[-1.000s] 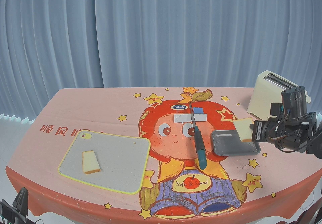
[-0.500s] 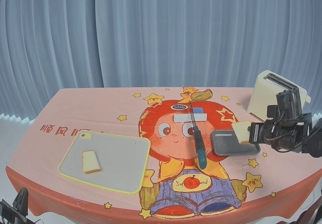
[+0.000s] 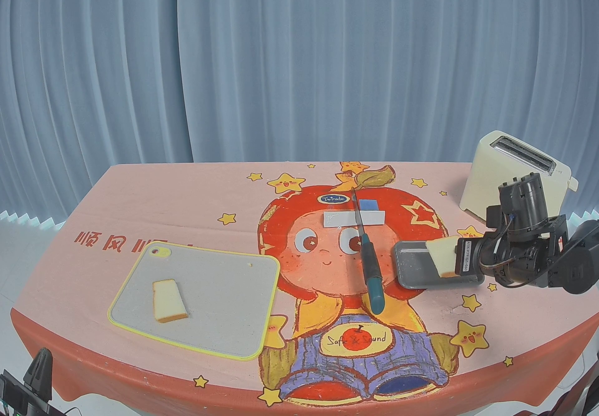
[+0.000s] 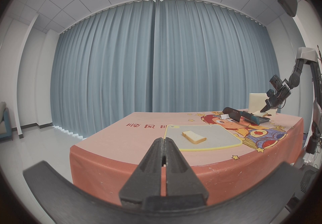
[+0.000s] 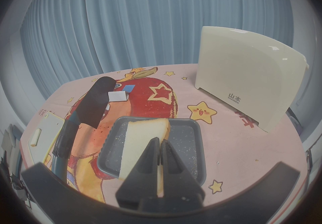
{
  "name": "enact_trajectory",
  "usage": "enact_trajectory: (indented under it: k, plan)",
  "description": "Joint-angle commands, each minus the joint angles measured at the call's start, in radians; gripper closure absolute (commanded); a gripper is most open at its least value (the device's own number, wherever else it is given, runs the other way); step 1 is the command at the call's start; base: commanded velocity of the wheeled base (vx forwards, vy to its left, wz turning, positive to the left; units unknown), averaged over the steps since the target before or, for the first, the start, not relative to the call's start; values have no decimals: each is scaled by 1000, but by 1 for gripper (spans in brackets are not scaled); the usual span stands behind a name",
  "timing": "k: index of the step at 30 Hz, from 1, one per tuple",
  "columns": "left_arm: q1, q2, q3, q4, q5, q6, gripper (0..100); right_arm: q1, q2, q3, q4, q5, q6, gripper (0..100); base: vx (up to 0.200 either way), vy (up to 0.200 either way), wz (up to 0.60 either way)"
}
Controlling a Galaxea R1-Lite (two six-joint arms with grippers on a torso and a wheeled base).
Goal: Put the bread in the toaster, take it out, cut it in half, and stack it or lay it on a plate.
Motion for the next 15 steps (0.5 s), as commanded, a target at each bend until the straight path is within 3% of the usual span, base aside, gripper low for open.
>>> enact_trajectory:
  k: [1, 8, 13, 14, 15]
  plan:
    - [1, -5, 18, 0, 0, 0, 100, 1, 13, -2, -2, 1, 0, 100, 0, 0, 0]
    - [1, -5, 18, 0, 0, 0, 100, 4, 56, -1, -55, -1, 40, 100, 0, 0, 0]
    - [1, -5, 18, 0, 0, 0, 100, 1, 62, 12, -78, -1, 35, 100, 0, 0, 0]
    - [1, -5, 18, 0, 0, 0, 100, 1, 62, 12, -78, -1, 37, 0, 0, 0, 0]
    - [1, -5, 18, 0, 0, 0, 100, 3, 61, 13, -77, -1, 37, 0, 0, 0, 0]
